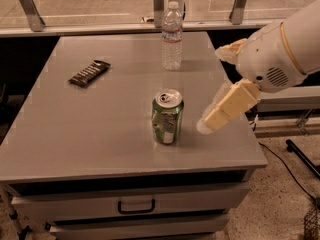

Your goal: Pick green can

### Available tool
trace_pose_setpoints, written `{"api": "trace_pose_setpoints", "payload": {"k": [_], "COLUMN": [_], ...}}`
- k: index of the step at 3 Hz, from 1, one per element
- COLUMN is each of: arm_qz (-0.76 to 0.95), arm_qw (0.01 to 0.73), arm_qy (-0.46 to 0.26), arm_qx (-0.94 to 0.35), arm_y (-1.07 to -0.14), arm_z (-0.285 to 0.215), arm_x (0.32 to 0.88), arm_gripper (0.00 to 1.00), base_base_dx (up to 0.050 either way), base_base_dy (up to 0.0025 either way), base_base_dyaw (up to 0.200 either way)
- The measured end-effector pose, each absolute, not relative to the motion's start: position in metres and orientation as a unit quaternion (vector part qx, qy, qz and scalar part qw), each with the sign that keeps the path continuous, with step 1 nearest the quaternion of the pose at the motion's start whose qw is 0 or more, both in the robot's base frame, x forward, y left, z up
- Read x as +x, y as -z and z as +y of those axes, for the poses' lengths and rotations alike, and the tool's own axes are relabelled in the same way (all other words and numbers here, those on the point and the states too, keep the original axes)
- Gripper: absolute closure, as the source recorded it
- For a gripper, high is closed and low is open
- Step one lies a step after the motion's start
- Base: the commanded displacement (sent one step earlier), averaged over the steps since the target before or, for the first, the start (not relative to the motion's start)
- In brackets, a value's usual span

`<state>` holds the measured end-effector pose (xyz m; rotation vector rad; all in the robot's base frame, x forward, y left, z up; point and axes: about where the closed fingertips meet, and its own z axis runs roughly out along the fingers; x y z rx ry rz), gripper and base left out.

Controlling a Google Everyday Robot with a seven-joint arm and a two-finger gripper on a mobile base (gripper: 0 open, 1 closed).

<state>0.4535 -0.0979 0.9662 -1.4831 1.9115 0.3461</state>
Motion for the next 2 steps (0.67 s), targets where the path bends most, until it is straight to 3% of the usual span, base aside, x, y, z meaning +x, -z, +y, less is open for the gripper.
{"api": "trace_pose_setpoints", "payload": {"k": [2], "arm_qz": [0.672], "arm_qw": [0.372], "arm_qy": [-0.199], "arm_qx": [-0.609], "arm_y": [-0.954], "arm_z": [-0.053], "arm_x": [0.454], "arm_gripper": [0.0], "base_base_dx": [0.0], "base_base_dy": [0.0], "base_base_dyaw": [0.0]}}
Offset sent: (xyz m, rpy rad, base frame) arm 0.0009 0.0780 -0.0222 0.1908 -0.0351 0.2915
